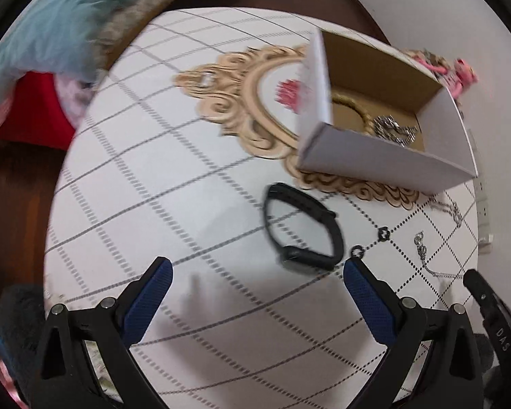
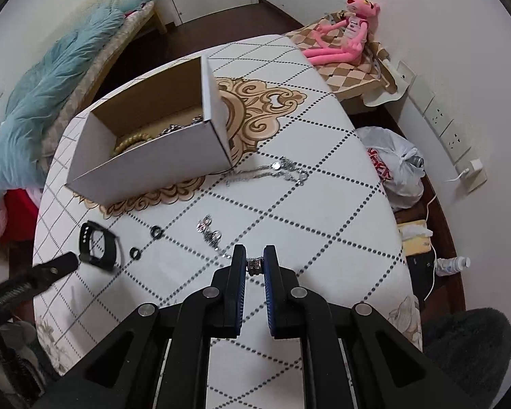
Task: Organize jewelry
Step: 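Grasp the black smartwatch band with the left gripper while the right gripper holds the necklace, then carry the smartwatch and necklace into the box and open both grippers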
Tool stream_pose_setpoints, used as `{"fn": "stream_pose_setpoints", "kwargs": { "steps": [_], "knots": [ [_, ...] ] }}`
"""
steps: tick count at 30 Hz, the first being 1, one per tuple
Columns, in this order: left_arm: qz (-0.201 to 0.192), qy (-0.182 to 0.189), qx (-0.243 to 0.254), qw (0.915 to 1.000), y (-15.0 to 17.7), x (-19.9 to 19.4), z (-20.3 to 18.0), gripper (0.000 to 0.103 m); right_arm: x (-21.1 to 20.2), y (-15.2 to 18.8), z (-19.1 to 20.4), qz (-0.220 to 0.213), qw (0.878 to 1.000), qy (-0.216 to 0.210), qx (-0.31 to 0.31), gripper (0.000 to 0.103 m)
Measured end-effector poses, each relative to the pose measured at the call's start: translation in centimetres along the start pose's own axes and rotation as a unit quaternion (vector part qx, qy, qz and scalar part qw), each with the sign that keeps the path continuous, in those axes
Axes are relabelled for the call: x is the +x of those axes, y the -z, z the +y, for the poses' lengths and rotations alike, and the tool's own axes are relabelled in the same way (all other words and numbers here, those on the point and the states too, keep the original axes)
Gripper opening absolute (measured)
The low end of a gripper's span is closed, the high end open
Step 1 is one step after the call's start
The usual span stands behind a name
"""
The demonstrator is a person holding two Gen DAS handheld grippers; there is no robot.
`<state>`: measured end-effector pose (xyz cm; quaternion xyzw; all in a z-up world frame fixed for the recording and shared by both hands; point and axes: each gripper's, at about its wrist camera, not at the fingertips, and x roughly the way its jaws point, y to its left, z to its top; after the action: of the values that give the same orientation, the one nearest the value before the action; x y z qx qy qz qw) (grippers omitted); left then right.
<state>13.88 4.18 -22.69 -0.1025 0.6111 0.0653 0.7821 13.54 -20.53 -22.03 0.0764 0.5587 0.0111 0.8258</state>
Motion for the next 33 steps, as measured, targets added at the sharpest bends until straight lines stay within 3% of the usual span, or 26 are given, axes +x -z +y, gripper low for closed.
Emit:
{"fn": "stream_pose_setpoints", "kwargs": {
  "steps": [4, 5, 7, 8, 9, 16, 24, 33],
  "knots": [
    [0.002, 0.001, 0.026, 0.9997, -0.1, 1.4, -2.1, 0.099, 0.9, -0.1, -0.7, 0.009, 1.0, 0.007, 0.007, 0.011],
    [0.003, -0.003, 0.033, 0.9994, 0.0, 1.6, -2.5, 0.094, 1.0, -0.1, -1.0, 0.012, 1.0, 0.008, 0.009, 0.011],
    [0.0, -0.002, 0.046, 0.9989, -0.1, 2.0, -3.2, 0.075, 1.4, -0.1, -1.4, 0.017, 1.0, 0.011, 0.014, 0.011],
    [0.0, -0.002, 0.054, 0.9985, 0.0, 2.2, -3.5, 0.056, 1.6, -0.1, -1.7, 0.019, 1.0, 0.012, 0.017, 0.011],
    [0.002, -0.001, 0.059, 0.9983, 0.0, 2.4, -3.6, 0.051, 1.7, -0.1, -1.9, 0.021, 1.0, 0.014, 0.019, 0.011],
    [-0.028, 0.011, 0.065, 0.9974, 0.7, 1.0, -3.2, 0.05, 1.5, -0.1, -2.9, 0.027, 0.999, 0.003, 0.025, 0.011],
    [-0.072, 0.042, 0.078, 0.9935, 0.9, -4.4, -2.9, 0.05, -3.3, -1.8, -1.1, 0.0, 0.999, -0.052, -0.001, 0.011],
    [-0.121, 0.091, 0.078, 0.9854, -2.9, -11.2, -2.8, 0.05, -10.2, -7.2, 2.4, -0.049, 0.992, -0.104, -0.052, 0.011]
  ]
}}
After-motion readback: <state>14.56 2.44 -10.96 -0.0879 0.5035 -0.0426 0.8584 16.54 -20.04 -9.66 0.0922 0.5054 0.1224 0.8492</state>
